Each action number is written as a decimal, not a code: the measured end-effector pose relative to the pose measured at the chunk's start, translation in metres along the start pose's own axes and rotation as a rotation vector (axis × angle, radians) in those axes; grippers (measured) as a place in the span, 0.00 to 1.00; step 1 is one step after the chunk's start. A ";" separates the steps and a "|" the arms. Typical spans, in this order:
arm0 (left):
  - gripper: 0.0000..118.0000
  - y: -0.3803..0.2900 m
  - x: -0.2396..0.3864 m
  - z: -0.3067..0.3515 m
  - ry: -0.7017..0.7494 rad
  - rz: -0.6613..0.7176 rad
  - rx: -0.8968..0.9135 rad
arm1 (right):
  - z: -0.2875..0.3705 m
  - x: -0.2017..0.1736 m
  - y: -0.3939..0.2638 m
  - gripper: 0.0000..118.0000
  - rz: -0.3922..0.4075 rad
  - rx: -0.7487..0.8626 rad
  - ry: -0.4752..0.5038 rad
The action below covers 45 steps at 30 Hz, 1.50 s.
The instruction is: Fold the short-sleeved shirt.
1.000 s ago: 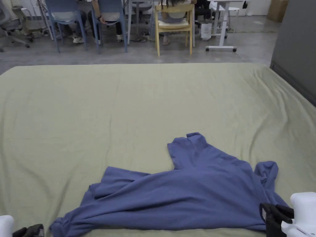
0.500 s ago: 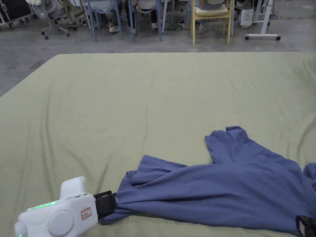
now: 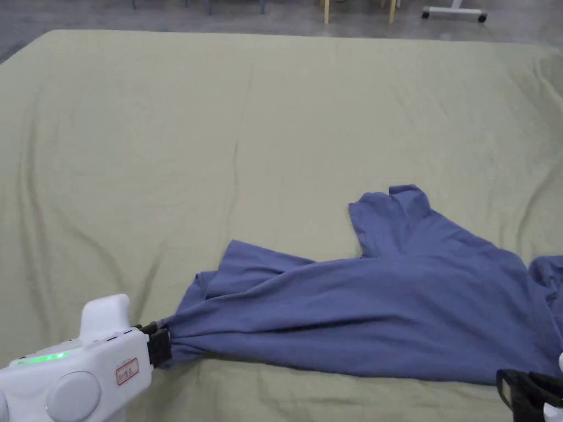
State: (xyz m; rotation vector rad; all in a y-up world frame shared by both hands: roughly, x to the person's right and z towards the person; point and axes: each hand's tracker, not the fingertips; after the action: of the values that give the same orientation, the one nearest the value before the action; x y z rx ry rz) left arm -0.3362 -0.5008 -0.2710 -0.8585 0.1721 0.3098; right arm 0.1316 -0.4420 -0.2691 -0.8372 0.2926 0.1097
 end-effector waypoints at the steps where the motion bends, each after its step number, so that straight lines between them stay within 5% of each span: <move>1: 0.07 0.004 0.003 0.004 -0.008 0.004 0.001 | -0.002 -0.001 0.001 0.03 -0.001 0.000 0.008; 7: 0.07 0.017 0.011 0.023 -0.084 0.049 0.073 | -0.015 0.006 0.043 0.04 -0.005 0.056 0.085; 9: 0.07 0.021 0.016 0.030 -0.098 0.041 0.096 | -0.034 0.019 0.082 0.68 -0.021 0.064 0.102; 10: 0.07 0.023 0.019 0.031 -0.096 0.033 0.107 | -0.050 0.026 0.101 0.91 -0.023 0.062 0.100; 11: 0.07 0.025 0.021 0.033 -0.097 0.025 0.111 | -0.067 0.034 0.118 0.99 -0.026 0.070 0.103; 15: 0.07 0.030 0.027 0.029 -0.102 0.003 0.110 | -0.154 0.079 0.186 0.99 -0.115 -0.032 0.082; 19: 0.07 0.032 0.028 0.022 -0.106 0.005 0.105 | -0.263 0.121 0.212 0.97 -0.162 -0.240 -0.050; 20: 0.07 0.033 0.028 0.018 -0.108 0.015 0.103 | -0.285 0.124 0.210 0.81 -0.142 -0.305 -0.099; 21: 0.07 0.034 0.027 0.015 -0.109 0.029 0.095 | -0.300 0.125 0.204 0.47 -0.113 -0.351 -0.110; 22: 0.07 0.034 0.027 0.013 -0.111 0.032 0.091 | -0.307 0.123 0.198 0.37 -0.088 -0.386 -0.095; 25: 0.07 0.037 0.028 0.010 -0.104 0.018 0.088 | -0.287 0.105 0.186 0.32 0.022 -0.249 -0.126; 26: 0.07 0.039 0.027 0.009 -0.103 0.015 0.090 | -0.287 0.103 0.185 0.10 0.032 -0.257 -0.097; 27: 0.07 0.042 0.028 0.008 -0.106 0.013 0.088 | -0.286 0.099 0.181 0.06 0.033 -0.268 -0.098; 30: 0.07 0.049 0.034 0.008 -0.119 0.019 0.098 | -0.276 0.091 0.174 0.06 0.119 -0.214 -0.139; 34: 0.07 0.071 0.048 0.017 -0.181 -0.022 0.128 | -0.224 0.090 0.182 0.06 -0.006 -0.045 -0.079; 45: 0.07 0.272 0.110 0.132 -0.287 -0.188 0.475 | 0.034 0.127 0.321 0.06 -0.066 0.523 -0.117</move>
State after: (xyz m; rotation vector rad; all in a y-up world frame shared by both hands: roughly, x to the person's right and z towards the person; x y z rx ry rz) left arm -0.3203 -0.2114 -0.4109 -0.3499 -0.1016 0.2005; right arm 0.1923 -0.2050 -0.5150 -0.3193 0.1704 0.0176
